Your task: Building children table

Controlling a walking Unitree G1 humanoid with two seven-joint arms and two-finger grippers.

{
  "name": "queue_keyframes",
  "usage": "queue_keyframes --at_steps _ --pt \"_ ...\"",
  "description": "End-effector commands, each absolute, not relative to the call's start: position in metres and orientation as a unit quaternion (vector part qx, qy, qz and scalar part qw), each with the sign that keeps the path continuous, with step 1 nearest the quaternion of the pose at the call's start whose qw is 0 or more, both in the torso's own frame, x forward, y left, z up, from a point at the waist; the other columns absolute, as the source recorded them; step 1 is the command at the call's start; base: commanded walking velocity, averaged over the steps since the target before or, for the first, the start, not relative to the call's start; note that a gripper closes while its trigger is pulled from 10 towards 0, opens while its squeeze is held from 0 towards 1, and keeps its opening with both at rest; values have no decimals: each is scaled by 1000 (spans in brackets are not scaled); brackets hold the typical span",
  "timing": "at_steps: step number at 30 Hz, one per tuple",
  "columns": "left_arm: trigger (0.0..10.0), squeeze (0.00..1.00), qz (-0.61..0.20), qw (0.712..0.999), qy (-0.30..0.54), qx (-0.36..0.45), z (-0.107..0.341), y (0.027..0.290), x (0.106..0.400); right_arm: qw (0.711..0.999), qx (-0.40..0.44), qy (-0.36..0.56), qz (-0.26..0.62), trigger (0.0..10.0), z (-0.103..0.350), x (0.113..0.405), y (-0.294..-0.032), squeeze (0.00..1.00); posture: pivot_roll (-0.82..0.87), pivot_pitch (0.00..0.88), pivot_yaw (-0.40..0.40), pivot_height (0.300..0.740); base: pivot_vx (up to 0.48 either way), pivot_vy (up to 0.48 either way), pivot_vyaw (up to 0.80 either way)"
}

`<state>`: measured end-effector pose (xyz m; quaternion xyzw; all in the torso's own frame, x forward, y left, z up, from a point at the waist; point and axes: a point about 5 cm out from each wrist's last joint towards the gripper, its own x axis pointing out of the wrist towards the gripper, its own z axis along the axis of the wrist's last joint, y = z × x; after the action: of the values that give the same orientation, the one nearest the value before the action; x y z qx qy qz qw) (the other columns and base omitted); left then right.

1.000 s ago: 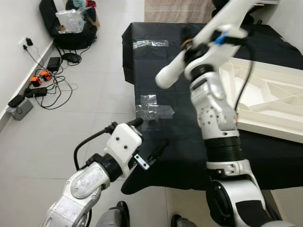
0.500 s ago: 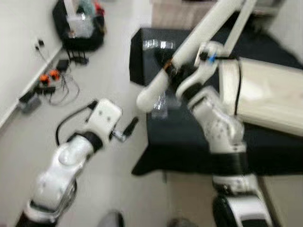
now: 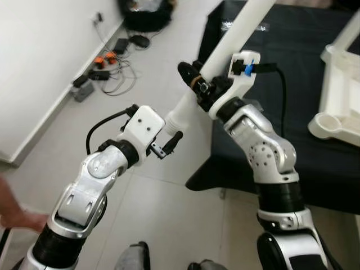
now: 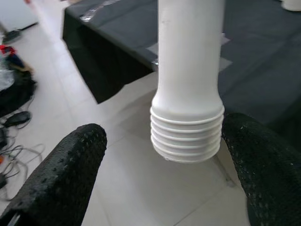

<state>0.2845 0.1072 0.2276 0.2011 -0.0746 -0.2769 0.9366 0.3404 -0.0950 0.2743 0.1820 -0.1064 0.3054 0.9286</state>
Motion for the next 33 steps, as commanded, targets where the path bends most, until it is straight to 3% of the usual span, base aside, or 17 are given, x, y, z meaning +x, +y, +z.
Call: queue_keyframes --at_steps 1,16,27,33 --pt "10000 0 -268 938 -66 211 225 111 288 923 184 -112 318 10000 277 337 -90 0 57 203 -46 740 0 0 0" --pt "10000 0 -285 931 -47 225 219 105 305 912 199 -114 339 10000 285 330 -81 0 52 196 -41 740 0 0 0" --pt "10000 0 -362 901 -33 237 209 75 301 913 201 -111 337 10000 285 328 -76 0 49 196 -37 740 0 0 0" --pt "10000 0 -332 909 -28 252 205 77 308 912 206 -109 337 10000 286 328 -75 0 48 196 -41 740 0 0 0"
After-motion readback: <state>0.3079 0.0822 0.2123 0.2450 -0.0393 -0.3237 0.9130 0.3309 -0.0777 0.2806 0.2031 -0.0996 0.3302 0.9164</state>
